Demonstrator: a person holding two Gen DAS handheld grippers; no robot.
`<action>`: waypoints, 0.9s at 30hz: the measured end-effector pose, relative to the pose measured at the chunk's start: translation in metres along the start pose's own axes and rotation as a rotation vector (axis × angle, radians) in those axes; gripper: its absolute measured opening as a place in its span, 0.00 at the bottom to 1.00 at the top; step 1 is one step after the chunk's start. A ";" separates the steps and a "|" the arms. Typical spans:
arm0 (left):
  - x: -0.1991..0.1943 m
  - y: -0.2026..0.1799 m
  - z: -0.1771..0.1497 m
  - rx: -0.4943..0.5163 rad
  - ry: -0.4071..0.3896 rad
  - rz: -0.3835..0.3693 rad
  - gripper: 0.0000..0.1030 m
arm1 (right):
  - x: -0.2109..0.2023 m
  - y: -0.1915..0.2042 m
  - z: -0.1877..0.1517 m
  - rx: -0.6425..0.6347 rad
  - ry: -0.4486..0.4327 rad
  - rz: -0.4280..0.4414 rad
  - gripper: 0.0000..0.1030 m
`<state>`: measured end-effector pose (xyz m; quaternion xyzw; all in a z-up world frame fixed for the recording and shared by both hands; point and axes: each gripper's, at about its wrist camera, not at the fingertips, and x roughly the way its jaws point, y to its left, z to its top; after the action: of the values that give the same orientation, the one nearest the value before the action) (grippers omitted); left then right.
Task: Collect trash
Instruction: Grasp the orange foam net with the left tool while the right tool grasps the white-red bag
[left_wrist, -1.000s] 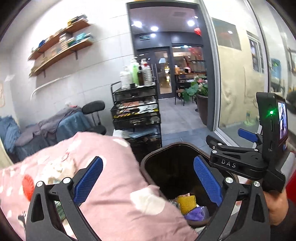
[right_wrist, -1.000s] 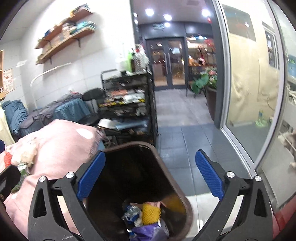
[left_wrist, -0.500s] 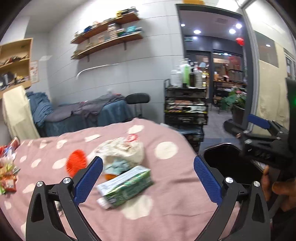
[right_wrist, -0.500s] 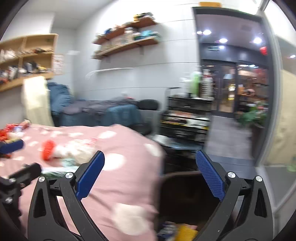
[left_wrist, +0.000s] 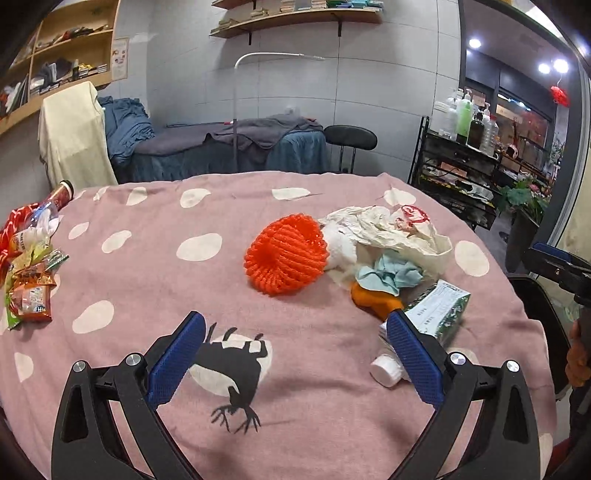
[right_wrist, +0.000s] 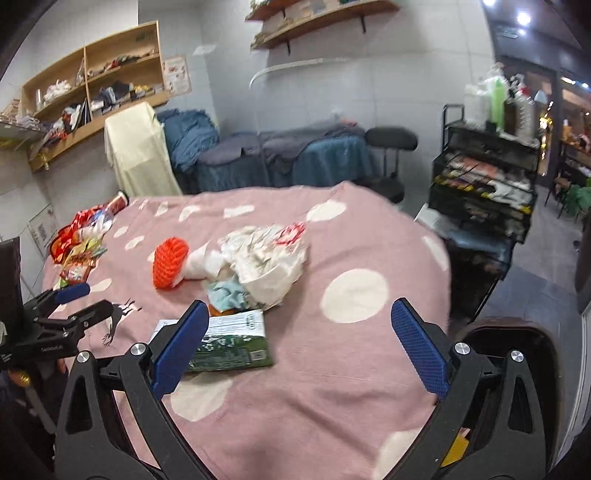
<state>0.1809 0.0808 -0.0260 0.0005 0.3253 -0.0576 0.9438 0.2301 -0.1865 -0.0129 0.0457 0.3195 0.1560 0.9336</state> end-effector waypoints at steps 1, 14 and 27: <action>0.006 0.003 0.003 -0.001 0.014 -0.016 0.95 | 0.008 0.001 0.002 -0.002 0.018 0.007 0.95; 0.091 0.021 0.042 0.025 0.165 -0.052 0.95 | 0.130 -0.014 0.037 0.188 0.230 0.097 0.94; 0.089 0.029 0.036 -0.044 0.201 -0.053 0.41 | 0.145 -0.012 0.042 0.215 0.227 0.165 0.25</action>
<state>0.2759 0.0988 -0.0535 -0.0232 0.4193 -0.0751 0.9045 0.3672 -0.1507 -0.0661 0.1536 0.4326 0.2010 0.8653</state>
